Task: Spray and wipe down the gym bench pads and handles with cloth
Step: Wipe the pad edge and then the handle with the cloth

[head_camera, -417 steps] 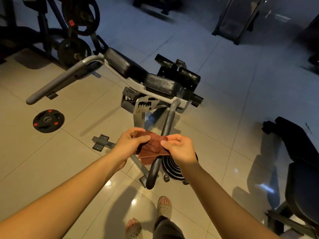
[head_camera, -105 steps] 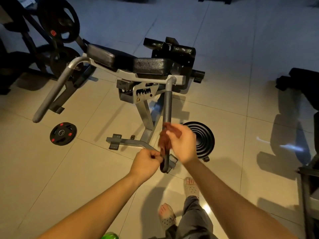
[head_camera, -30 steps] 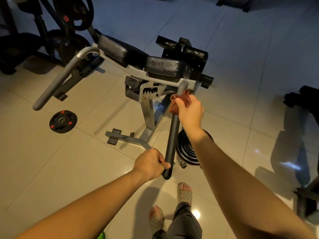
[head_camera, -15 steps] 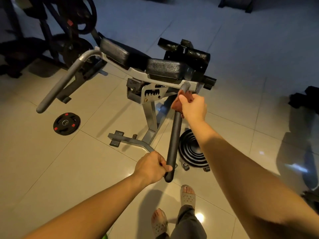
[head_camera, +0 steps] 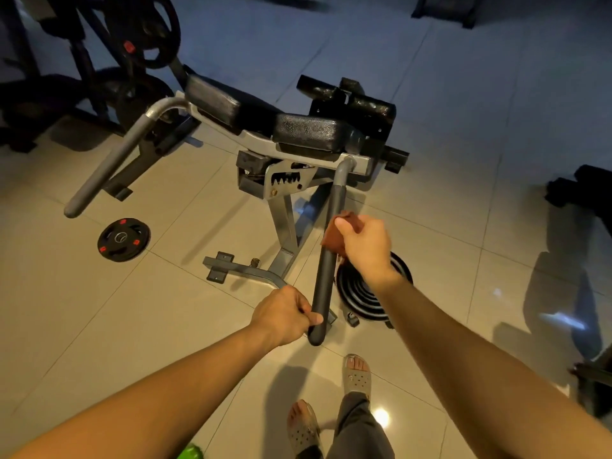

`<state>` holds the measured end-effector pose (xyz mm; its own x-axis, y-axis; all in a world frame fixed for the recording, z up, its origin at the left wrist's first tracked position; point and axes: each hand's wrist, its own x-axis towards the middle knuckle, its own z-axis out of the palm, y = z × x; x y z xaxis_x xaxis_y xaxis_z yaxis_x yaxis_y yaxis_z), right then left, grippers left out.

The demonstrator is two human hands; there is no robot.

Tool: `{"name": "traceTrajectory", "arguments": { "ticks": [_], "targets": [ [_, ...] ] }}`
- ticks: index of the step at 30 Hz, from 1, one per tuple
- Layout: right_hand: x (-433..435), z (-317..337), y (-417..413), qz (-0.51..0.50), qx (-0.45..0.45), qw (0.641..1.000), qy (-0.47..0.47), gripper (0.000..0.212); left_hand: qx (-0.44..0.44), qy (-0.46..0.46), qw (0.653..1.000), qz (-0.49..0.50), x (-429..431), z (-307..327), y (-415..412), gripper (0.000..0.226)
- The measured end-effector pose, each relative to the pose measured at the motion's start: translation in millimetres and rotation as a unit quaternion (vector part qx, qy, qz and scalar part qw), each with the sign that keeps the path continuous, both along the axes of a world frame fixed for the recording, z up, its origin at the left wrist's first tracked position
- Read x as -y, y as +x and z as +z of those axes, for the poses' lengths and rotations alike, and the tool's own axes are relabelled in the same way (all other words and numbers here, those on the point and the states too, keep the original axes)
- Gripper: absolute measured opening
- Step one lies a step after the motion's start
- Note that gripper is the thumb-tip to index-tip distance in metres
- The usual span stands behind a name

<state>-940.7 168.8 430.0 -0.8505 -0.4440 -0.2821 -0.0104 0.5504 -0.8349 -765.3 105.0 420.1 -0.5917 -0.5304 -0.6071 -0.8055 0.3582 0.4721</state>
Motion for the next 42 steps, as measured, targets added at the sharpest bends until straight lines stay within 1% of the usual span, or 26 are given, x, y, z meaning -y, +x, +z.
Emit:
{"name": "traceTrajectory", "arguments": {
  "ticks": [2, 3, 6, 8, 10, 13, 14, 18, 19, 20, 22, 23, 24, 27, 28, 30, 31, 32, 34, 35, 36, 38, 40, 42],
  "targets": [
    [19.7, 12.1, -22.9, -0.018, -0.012, 1.000, -0.010, 0.036, 0.001, 0.004, 1.000, 0.002, -1.6, -0.4, 0.9, 0.018],
    [24.5, 12.6, -26.3, -0.019, 0.000, 1.000, -0.015, 0.037, 0.002, 0.004, 1.000, 0.005, -2.0, -1.3, 1.7, 0.018],
    [11.3, 3.7, 1.8, 0.002, 0.055, 0.998, -0.043, 0.027, -0.001, 0.008, 1.000, 0.011, -0.5, -3.0, 3.1, 0.019],
    [-12.8, -9.1, 31.6, 0.033, 0.058, 0.997, -0.032, 0.022, -0.005, 0.006, 1.000, 0.006, -0.9, -1.3, 2.3, 0.020],
    [-33.5, -16.8, 53.2, 0.064, 0.051, 0.997, 0.005, 0.019, -0.007, 0.003, 1.000, 0.003, -2.0, 0.8, 1.7, 0.021],
    [-47.5, -20.9, 60.2, 0.086, 0.052, 0.994, 0.031, 0.023, -0.004, 0.000, 1.000, 0.006, -3.6, 3.2, 1.2, 0.022],
    [-45.7, -17.6, 54.7, 0.081, 0.057, 0.995, 0.020, 0.022, -0.004, 0.001, 1.000, 0.011, -3.8, 3.5, 1.6, 0.021],
    [-12.2, 4.6, 10.8, -0.022, 0.076, 0.994, -0.077, 0.014, -0.018, 0.018, 0.999, 0.048, -5.4, 5.3, 2.5, 0.022],
    [-1.3, 7.0, 2.7, -0.030, 0.079, 0.993, -0.088, 0.013, -0.019, 0.019, 0.998, 0.051, -5.5, 5.4, 2.9, 0.022],
    [6.9, 7.4, -0.1, -0.026, 0.082, 0.992, -0.088, 0.019, -0.019, 0.020, 0.998, 0.053, -6.3, 6.3, 3.6, 0.022],
    [13.8, 0.7, 8.1, -0.017, 0.088, 0.994, -0.067, 0.037, -0.020, 0.019, 0.998, 0.055, -6.3, 5.8, 3.7, 0.022],
    [10.0, -3.4, 17.7, -0.015, 0.083, 0.995, -0.058, 0.039, -0.019, 0.020, 0.998, 0.055, -6.1, 4.6, 4.5, 0.022],
    [2.3, -6.2, 29.0, -0.005, 0.075, 0.996, -0.053, 0.036, -0.019, 0.018, 0.998, 0.053, -6.0, 4.0, 4.9, 0.022],
    [-30.7, -17.9, 59.3, 0.037, 0.074, 0.996, -0.016, 0.017, -0.022, 0.010, 0.999, 0.040, -6.1, 0.9, 6.6, 0.021],
    [-41.9, -21.2, 66.5, 0.057, 0.087, 0.995, -0.004, 0.015, -0.024, 0.008, 0.999, 0.035, -6.3, -0.3, 7.5, 0.021],
    [-57.7, -24.8, 74.3, 0.087, 0.104, 0.991, 0.021, 0.022, -0.029, -0.002, 0.999, 0.021, -7.5, -1.2, 9.2, 0.026],
    [-61.0, -23.8, 72.5, 0.096, 0.113, 0.989, 0.018, 0.024, -0.031, -0.006, 0.999, 0.019, -7.8, -2.3, 10.0, 0.027],
    [-61.9, -18.3, 67.4, 0.089, 0.123, 0.988, 0.003, 0.022, -0.035, -0.006, 0.999, 0.020, -8.2, -3.2, 10.8, 0.026],
    [-54.2, -1.3, 47.7, 0.032, 0.133, 0.989, -0.054, 0.011, -0.039, -0.002, 0.999, 0.029, -9.0, -3.5, 10.7, 0.023],
    [-45.8, 7.4, 35.9, 0.004, 0.128, 0.989, -0.079, 0.011, -0.039, 0.000, 0.999, 0.033, -9.2, -3.7, 10.6, 0.022],
    [-36.6, 11.3, 25.5, -0.012, 0.119, 0.989, -0.087, 0.012, -0.038, 0.002, 0.999, 0.035, -9.0, -4.3, 10.5, 0.022],
    [-19.3, 13.5, 19.7, -0.002, 0.099, 0.991, -0.085, 0.011, -0.038, 0.000, 0.999, 0.038, -8.9, -6.0, 11.0, 0.021],
    [-13.1, 0.6, 32.0, -0.004, 0.104, 0.992, -0.077, 0.009, -0.042, -0.003, 0.998, 0.041, -9.7, -8.4, 12.8, 0.022],
    [-23.9, -8.1, 52.9, -0.010, 0.103, 0.991, -0.080, 0.015, -0.051, -0.007, 0.998, 0.039, -10.6, -12.2, 16.0, 0.026]
  ]
}}
